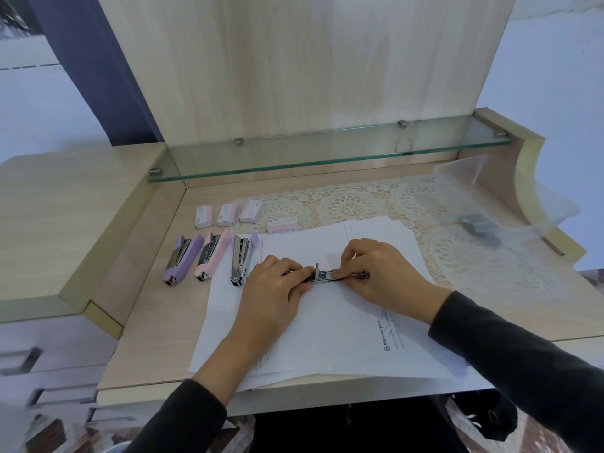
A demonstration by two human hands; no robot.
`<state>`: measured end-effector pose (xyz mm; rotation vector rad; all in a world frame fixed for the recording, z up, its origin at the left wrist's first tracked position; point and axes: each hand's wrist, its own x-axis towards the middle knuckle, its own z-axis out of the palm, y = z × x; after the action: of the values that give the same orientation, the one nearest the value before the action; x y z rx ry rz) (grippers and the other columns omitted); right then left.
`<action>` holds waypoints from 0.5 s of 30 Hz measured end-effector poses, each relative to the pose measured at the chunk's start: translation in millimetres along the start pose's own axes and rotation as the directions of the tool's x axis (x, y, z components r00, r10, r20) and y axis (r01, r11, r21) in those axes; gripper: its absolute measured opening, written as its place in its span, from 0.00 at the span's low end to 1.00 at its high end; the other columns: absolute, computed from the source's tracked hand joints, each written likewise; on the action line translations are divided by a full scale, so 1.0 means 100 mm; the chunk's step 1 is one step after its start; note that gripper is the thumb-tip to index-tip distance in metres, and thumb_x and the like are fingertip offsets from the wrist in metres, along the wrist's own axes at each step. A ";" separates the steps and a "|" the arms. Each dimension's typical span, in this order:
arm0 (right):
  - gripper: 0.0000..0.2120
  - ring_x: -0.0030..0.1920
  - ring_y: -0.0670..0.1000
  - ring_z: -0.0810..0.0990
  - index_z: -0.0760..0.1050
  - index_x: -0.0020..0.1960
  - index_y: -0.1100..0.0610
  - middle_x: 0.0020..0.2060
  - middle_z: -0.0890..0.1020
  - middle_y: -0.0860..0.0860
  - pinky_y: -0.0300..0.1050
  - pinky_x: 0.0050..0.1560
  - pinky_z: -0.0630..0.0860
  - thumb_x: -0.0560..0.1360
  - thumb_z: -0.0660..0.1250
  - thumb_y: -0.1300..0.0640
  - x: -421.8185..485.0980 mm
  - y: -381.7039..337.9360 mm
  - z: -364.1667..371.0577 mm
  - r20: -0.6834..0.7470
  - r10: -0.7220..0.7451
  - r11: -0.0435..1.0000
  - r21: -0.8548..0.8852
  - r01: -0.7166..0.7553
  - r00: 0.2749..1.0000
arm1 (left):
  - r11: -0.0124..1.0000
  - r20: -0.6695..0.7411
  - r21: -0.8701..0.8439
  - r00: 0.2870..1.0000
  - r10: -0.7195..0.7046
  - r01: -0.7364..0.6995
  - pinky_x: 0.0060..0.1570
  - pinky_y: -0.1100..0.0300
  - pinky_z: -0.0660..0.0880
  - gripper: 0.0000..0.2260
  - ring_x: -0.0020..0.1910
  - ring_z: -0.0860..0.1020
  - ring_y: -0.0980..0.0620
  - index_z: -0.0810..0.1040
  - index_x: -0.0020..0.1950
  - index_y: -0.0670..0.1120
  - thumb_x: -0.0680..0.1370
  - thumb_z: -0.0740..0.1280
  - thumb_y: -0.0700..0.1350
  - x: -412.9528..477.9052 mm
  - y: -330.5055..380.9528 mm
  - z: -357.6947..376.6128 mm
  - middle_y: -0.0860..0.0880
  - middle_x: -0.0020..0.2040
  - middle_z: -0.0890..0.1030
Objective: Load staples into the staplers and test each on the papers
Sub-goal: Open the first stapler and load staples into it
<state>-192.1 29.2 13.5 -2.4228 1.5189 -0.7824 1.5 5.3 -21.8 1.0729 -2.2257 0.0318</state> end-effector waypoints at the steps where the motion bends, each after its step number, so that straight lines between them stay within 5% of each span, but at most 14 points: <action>1: 0.07 0.36 0.47 0.73 0.83 0.42 0.55 0.37 0.81 0.52 0.37 0.37 0.66 0.66 0.72 0.64 0.00 0.00 -0.01 0.012 0.009 1.000 0.001 -0.009 1.000 | 1.000 0.000 -0.001 1.000 -0.001 0.001 0.37 0.61 0.65 0.14 0.38 0.68 0.54 0.83 0.46 0.44 0.72 0.61 0.48 0.00 0.00 0.00 0.50 0.38 0.81; 5: 0.08 0.40 0.46 0.69 0.83 0.46 0.55 0.42 0.81 0.52 0.29 0.38 0.60 0.68 0.71 0.63 -0.02 0.02 -0.03 0.048 0.040 0.999 -0.018 -0.039 0.998 | 1.000 0.000 0.011 1.000 0.001 -0.001 0.37 0.63 0.63 0.14 0.38 0.67 0.55 0.83 0.46 0.44 0.72 0.61 0.48 0.01 0.00 -0.01 0.50 0.38 0.81; 15: 0.03 0.44 0.48 0.75 0.83 0.41 0.53 0.45 0.82 0.50 0.29 0.44 0.63 0.67 0.73 0.59 -0.12 0.18 -0.20 0.015 0.162 0.987 0.021 -0.162 0.987 | 1.000 0.009 0.008 1.000 -0.001 0.001 0.37 0.63 0.59 0.14 0.38 0.67 0.55 0.83 0.47 0.46 0.72 0.60 0.49 0.00 0.01 -0.03 0.51 0.38 0.81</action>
<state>-221.4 34.0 19.0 -2.2492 1.6677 -0.7440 1.8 6.8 -19.2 1.0798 -2.2348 0.0357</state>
